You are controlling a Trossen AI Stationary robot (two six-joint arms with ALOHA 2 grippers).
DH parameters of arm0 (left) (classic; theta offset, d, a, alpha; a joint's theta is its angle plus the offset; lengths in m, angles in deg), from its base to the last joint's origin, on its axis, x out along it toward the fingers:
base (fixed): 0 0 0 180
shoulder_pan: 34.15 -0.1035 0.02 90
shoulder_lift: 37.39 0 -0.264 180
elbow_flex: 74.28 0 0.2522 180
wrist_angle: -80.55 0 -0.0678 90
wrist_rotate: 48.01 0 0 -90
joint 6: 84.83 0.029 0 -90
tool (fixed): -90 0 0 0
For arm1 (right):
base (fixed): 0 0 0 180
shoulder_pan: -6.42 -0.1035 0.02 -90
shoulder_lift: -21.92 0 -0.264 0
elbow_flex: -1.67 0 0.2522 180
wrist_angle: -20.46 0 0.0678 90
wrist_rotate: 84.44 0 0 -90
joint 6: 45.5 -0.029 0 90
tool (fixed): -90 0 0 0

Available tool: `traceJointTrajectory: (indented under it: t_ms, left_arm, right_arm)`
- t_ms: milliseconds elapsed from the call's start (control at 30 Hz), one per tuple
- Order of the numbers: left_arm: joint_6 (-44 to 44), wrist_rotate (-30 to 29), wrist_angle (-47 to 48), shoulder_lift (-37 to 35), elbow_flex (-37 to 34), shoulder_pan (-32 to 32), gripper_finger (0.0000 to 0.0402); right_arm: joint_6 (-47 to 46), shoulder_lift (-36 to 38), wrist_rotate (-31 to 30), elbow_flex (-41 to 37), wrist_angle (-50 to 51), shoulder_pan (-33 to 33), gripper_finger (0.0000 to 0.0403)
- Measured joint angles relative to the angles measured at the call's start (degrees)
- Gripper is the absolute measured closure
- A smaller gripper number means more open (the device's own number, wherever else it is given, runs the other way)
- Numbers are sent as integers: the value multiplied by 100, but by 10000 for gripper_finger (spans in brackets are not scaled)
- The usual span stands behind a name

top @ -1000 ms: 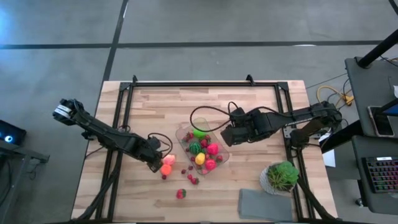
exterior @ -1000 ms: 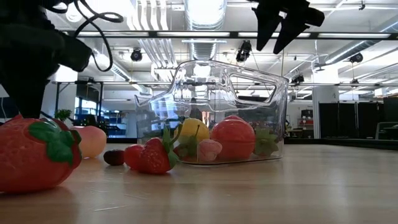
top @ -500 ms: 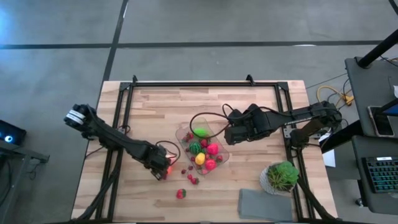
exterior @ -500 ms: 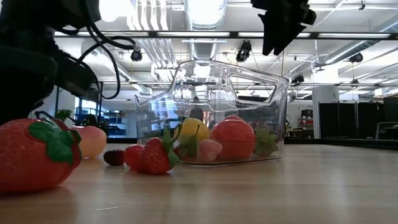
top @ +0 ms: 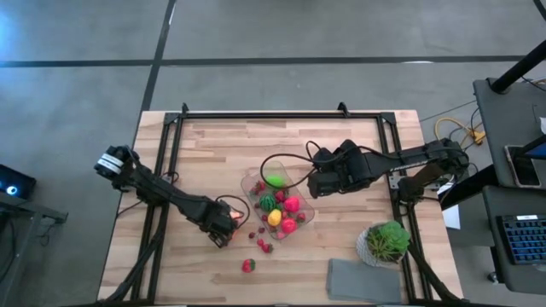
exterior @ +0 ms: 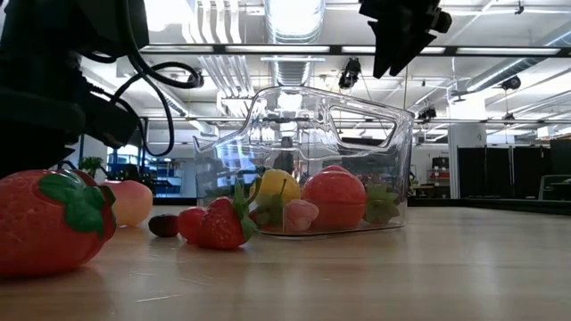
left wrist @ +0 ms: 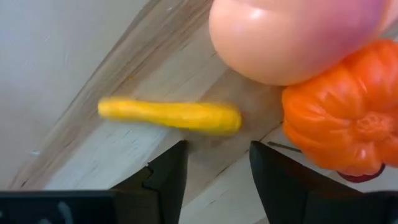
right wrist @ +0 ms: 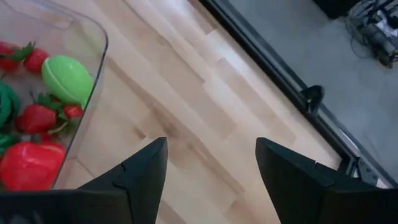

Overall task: Pick and placing Produce into tupperware
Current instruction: Put the yellow corn into the transparent bin

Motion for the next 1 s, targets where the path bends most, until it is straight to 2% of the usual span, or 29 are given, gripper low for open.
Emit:
traceJointTrajectory:
  t_ms: [233, 333, 567, 733, 833, 1000]
  left_arm:
    - [25, -83, 50, -27, 1, 0, 284]
    - [14, -260, 73, -136, 34, -1, 287]
    - [-25, -1208, 233, -631, 23, -12, 288]
    - [-214, -1273, 252, -969, -55, -187, 288]
    - [649, -1269, 228, -1042, -116, -207, 288]
    - [2969, -1170, 203, -984, -150, -179, 288]
  right_arm:
    - [-18, 0, -56, -2, -101, 98, 165]
    - [-16, 0, -51, -2, -110, 147, 165]
    - [-18, 0, 1, 0, -160, 247, 165]
    - [-63, 0, 25, -1, -183, 249, 165]
    - [-112, 0, 25, -2, -197, 249, 165]
    - [-128, 0, 23, -1, -206, 249, 165]
